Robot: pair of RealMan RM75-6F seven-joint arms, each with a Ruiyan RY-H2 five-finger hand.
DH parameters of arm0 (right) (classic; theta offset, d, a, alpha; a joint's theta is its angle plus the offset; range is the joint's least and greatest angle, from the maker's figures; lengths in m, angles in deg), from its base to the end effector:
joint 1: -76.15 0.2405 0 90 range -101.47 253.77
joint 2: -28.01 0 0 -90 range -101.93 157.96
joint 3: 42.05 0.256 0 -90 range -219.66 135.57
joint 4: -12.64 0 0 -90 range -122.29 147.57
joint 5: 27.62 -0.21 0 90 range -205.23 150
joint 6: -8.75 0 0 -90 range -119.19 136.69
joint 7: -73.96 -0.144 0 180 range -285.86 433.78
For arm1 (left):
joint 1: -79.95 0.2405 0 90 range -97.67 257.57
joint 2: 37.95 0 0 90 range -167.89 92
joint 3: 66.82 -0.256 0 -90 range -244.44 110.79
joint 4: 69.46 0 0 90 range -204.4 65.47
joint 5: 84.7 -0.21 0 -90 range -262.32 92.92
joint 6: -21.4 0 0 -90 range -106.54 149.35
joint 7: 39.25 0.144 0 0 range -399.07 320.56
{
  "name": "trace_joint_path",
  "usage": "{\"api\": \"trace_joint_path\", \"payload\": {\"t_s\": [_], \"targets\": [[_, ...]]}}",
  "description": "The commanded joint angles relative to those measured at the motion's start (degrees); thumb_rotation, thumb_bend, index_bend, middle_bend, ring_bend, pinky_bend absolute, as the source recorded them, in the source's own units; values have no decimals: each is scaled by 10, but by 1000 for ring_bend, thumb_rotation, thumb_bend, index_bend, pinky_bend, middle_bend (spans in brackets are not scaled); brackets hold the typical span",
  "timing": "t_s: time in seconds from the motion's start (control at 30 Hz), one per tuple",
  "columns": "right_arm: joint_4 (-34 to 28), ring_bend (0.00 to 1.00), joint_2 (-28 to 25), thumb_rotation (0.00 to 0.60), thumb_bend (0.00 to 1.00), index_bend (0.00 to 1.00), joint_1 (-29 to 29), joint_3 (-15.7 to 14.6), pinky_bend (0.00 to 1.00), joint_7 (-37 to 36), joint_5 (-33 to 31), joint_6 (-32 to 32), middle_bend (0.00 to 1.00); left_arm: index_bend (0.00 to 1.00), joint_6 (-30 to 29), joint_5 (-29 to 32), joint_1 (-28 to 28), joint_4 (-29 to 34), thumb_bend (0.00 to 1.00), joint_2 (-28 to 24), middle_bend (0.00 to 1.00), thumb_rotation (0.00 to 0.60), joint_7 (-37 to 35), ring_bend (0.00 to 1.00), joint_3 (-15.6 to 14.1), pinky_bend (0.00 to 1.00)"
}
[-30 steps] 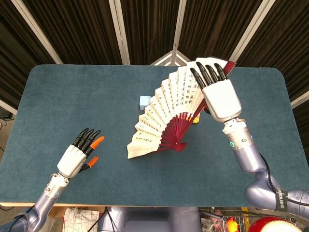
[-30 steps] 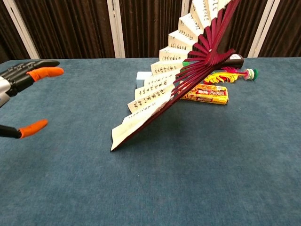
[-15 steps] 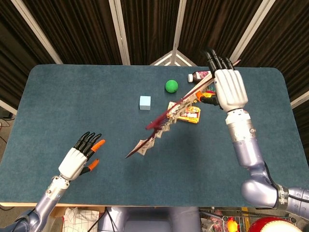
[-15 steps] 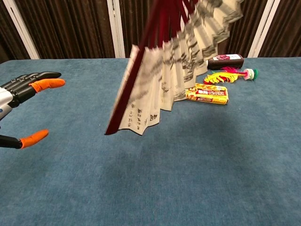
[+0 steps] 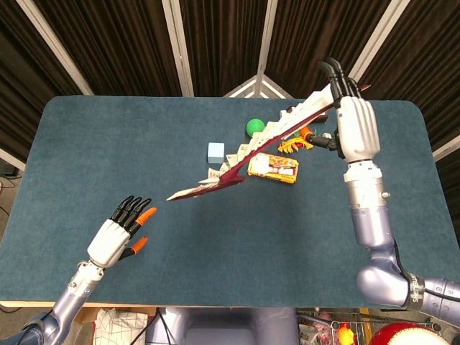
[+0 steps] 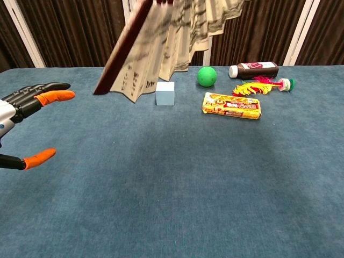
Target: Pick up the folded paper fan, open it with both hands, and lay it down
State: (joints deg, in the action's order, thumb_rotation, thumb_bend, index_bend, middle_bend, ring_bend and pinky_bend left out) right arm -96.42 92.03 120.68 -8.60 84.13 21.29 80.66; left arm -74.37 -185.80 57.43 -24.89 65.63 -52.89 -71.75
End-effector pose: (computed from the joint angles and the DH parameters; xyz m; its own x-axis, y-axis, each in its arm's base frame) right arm -0.0531 -0.3818 0.2020 -0.0832 0.1794 0.9803 -0.9529 -0.3023 -0.0255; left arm -0.2526 0.2418 -0.0114 0.2837 -0.0923 0.9545 0.7576 -0.5886 -0.2821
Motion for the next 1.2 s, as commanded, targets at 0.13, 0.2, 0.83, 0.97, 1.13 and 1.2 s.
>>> {"api": "trace_joint_path", "payload": {"t_s": [0.13,0.2,0.83,0.97,1.13,1.2], "targets": [[19,134,18,600,320,80,17,-57,137,98,61,16,52,110,-2,0,1,2,477,-1,0,600,-1,0,2,40],[24,134,45,600,319,80,24,-59,137,106,63,33,52,110,-3,0,2,3,477,-2,0,600,-1,0,3,41],[133,165,215,600,320,80,147,-9,141,224,21,83,52,111,-6,1,4,-10,476,-5,0,600,-18,0,8,33],[144,180,244,600,321,80,173,16,149,223,24,103,52,111,-10,4,5,-9,476,-8,0,600,-25,0,11,33],[151,179,270,600,321,80,182,14,150,227,22,119,52,111,-15,4,5,-6,476,-12,0,600,-32,0,14,33],[155,179,281,600,321,80,174,9,150,216,16,125,52,112,-19,4,7,-4,476,-15,0,600,-33,0,14,33]]}}
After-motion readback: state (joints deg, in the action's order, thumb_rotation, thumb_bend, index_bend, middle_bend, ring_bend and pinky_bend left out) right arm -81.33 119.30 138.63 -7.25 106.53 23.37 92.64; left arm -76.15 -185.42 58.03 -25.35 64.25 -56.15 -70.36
